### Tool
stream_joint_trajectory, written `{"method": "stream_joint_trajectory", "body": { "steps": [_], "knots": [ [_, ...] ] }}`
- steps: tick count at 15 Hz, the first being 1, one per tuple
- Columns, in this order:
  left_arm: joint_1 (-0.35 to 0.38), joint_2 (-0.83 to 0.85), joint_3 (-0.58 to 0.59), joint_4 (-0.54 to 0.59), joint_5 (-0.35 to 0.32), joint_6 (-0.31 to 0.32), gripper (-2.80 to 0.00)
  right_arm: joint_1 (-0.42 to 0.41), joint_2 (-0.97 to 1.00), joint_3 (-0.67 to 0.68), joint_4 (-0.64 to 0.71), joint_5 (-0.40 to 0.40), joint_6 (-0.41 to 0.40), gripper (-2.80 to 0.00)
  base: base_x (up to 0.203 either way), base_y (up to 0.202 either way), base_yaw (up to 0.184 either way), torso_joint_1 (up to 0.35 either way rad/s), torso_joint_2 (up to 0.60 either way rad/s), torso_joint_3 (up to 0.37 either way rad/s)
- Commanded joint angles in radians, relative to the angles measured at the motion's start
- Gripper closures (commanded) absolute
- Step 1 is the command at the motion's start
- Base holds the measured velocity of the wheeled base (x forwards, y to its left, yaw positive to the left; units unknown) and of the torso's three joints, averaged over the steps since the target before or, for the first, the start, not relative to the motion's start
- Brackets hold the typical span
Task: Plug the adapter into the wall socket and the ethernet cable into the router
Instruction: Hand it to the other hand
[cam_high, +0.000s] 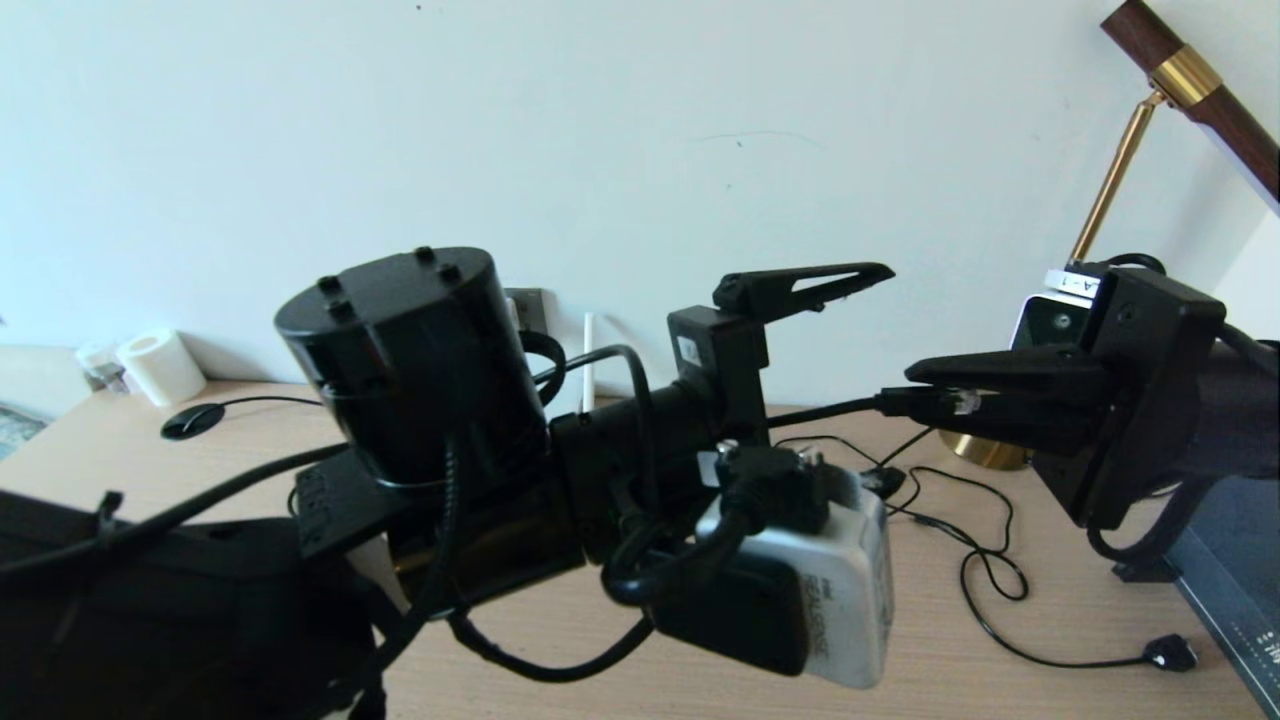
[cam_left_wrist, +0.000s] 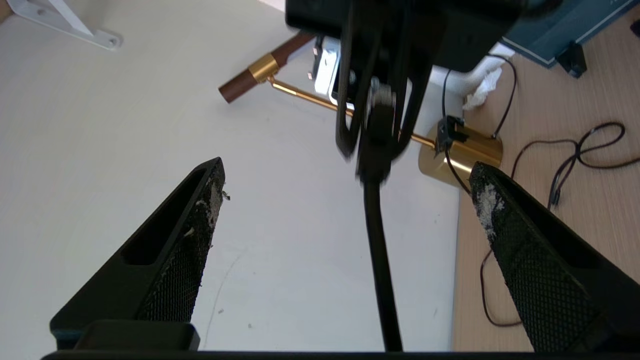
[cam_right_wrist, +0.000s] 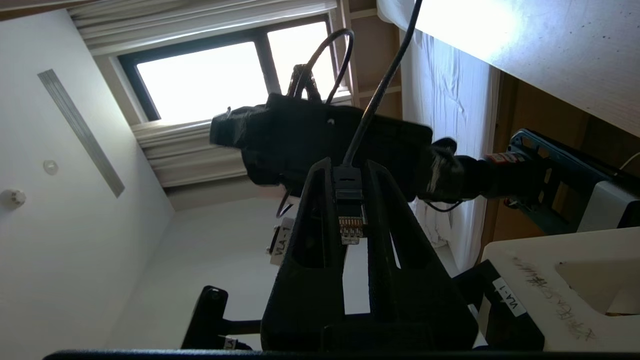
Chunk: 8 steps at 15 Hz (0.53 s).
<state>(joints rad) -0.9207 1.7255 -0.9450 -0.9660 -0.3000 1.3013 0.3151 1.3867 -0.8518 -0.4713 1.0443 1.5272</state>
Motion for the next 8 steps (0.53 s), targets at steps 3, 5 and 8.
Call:
{"method": "stream_joint_trajectory", "body": {
  "steps": [3,5,8],
  "knots": [
    [0.02,-0.001,0.013,-0.007,-0.002,0.007,-2.8,-0.005,-0.029,0.014,0.0,0.015,0.01,0.0,0.0,0.0,0.0,0.0,0.0,0.0],
    [0.031,0.003,0.015,-0.018,-0.003,0.007,-2.8,-0.007,-0.026,0.019,-0.001,0.016,0.01,0.0,0.0,0.0,0.0,0.0,0.0,0.0],
    [0.033,0.003,0.017,-0.023,-0.01,0.006,-2.8,-0.005,-0.021,0.019,-0.004,0.016,0.01,0.0,0.0,0.0,0.0,0.0,0.0,0.0]
  ]
}}
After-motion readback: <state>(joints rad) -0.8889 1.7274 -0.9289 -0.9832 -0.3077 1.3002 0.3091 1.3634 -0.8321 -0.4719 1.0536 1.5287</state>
